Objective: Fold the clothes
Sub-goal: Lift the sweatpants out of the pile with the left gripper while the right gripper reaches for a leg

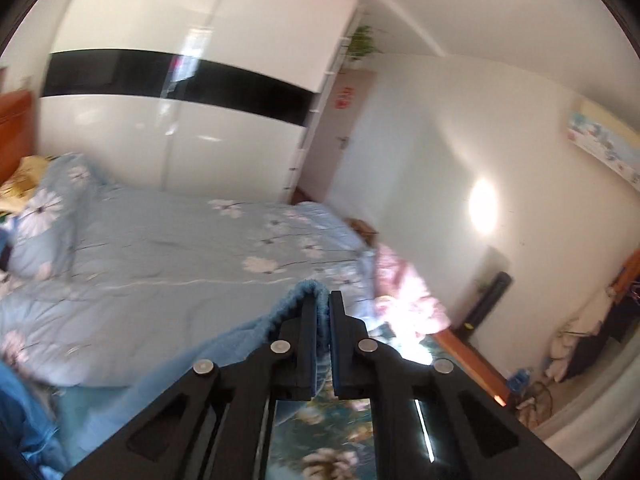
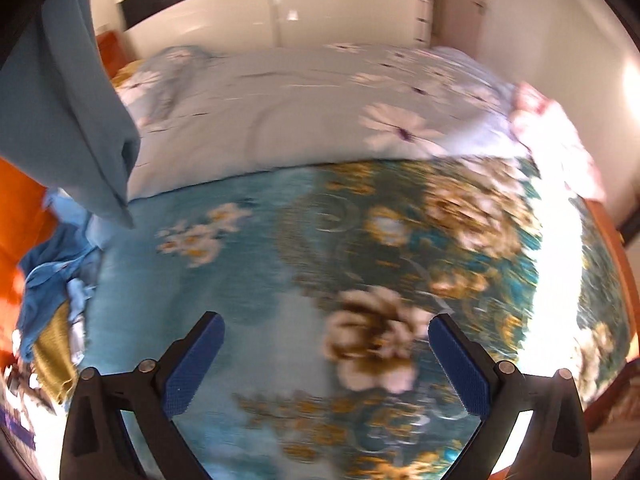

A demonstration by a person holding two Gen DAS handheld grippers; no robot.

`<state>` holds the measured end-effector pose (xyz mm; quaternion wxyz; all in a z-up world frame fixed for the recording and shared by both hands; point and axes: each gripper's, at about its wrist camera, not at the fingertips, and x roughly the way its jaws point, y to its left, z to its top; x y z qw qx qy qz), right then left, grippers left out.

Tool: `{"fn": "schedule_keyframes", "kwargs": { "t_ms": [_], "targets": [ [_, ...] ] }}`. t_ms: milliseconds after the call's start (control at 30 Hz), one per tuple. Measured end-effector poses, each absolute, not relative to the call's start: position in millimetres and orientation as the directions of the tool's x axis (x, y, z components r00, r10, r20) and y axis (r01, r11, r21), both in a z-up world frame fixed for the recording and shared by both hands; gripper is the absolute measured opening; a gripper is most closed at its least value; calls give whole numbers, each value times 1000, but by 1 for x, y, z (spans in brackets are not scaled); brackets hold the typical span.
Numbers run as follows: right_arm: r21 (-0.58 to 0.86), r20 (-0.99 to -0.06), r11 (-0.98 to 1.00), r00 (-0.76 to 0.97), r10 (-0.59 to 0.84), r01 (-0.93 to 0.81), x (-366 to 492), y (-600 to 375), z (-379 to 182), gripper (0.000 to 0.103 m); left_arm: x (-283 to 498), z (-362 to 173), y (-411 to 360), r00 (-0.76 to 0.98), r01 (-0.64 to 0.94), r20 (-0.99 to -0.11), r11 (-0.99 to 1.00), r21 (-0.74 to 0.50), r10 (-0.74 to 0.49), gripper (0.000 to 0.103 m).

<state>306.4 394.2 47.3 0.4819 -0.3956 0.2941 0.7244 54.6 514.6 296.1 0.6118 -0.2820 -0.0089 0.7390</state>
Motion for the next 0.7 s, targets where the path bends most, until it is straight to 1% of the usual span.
{"fn": "schedule_keyframes", "kwargs": {
  "t_ms": [67,167,233,333,500,600,700],
  "targets": [
    [43,-861,-294,-185,475,-955,342,406,43,103,64,299,535,-51,-919,-412,-205,-338,910,5],
    [44,-865,-214,-144,481,-976,375,415,40,103,64,288,553,28,-904,-424,-158,-398,905,5],
    [37,-869,-161,-112,483,-986,396,420,39,103,66,279,556,31,-904,-445,-165,-395,895,5],
    [25,-875,-108,-74,479,-994,413,424,37,103,57,257,546,33,-880,-473,-198,-431,881,5],
    [-5,-888,-65,-26,459,-998,419,419,34,103,29,197,507,8,-820,-593,-334,-466,805,5],
    [-12,-897,-93,-30,441,-996,409,414,32,103,5,155,470,-39,-784,-677,-442,-435,735,5],
    [-1,-908,-132,-54,416,-991,391,414,29,103,-17,118,434,-63,-715,-729,-541,-444,682,5]
  ]
}}
